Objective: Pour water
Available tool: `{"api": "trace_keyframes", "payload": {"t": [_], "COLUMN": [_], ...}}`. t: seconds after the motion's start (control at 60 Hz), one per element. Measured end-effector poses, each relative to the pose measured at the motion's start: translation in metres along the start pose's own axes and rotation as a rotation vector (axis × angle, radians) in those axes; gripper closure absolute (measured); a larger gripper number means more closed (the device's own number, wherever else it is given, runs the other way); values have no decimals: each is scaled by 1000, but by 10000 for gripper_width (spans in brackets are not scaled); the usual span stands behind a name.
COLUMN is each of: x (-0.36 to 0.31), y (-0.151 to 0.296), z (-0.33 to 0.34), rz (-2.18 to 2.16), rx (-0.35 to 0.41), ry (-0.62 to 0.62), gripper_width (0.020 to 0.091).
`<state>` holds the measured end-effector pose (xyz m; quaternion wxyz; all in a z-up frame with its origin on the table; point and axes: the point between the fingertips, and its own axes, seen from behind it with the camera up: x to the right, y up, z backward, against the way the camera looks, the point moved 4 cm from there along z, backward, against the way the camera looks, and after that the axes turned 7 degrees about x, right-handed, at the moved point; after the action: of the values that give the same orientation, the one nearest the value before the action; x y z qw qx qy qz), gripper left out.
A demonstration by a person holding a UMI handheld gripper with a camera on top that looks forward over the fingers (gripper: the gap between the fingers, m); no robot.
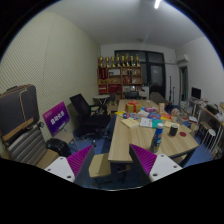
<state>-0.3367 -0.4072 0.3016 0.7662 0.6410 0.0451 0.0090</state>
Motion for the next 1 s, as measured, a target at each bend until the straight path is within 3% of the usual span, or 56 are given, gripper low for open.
{"api": "trace_keyframes", "payload": {"t": [0.2,0.467,0.733,1.0], "x": [16,104,242,303], "y": [-15,-37,-95,-136], "z": [-15,-57,-188,-306], "rz": [3,-12,69,22], "rx": [-22,50,56,75], "ry": [-36,-128,-212,-204], "gripper_width": [302,298,296,299]}}
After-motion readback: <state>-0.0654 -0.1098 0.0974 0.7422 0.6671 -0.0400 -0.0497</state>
